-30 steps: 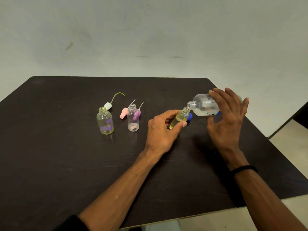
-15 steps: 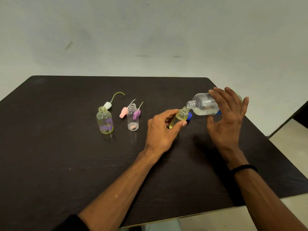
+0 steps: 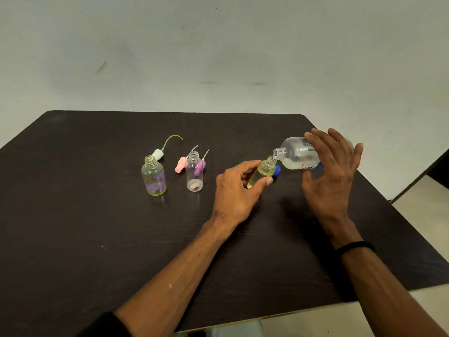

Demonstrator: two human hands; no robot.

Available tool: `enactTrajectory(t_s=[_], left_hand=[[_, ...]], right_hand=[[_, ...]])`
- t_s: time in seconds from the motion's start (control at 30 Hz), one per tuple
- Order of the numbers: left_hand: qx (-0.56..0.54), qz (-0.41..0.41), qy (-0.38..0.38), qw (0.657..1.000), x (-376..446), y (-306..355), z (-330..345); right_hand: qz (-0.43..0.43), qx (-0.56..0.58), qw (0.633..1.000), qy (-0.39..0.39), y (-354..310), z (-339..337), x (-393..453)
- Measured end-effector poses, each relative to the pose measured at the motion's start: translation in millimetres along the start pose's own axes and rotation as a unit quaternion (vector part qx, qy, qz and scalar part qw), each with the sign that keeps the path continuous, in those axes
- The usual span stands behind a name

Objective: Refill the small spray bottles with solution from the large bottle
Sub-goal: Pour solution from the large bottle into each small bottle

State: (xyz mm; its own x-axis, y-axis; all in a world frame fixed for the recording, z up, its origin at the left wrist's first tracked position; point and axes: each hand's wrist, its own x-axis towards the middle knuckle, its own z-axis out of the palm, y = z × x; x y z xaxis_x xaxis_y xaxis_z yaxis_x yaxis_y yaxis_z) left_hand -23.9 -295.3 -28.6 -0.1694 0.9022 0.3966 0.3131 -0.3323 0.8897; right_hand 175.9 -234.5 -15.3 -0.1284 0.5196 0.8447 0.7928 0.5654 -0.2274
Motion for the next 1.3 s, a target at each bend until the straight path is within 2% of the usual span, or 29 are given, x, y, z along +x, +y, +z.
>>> enactTrajectory(t_s=[1.3], left_hand=[[-0.002, 0.006, 0.001, 1.000, 0.8, -1.1, 0.2]], right_hand=[[-0.010, -0.005, 1.000, -0.001, 2.6, 3.7, -1.0]])
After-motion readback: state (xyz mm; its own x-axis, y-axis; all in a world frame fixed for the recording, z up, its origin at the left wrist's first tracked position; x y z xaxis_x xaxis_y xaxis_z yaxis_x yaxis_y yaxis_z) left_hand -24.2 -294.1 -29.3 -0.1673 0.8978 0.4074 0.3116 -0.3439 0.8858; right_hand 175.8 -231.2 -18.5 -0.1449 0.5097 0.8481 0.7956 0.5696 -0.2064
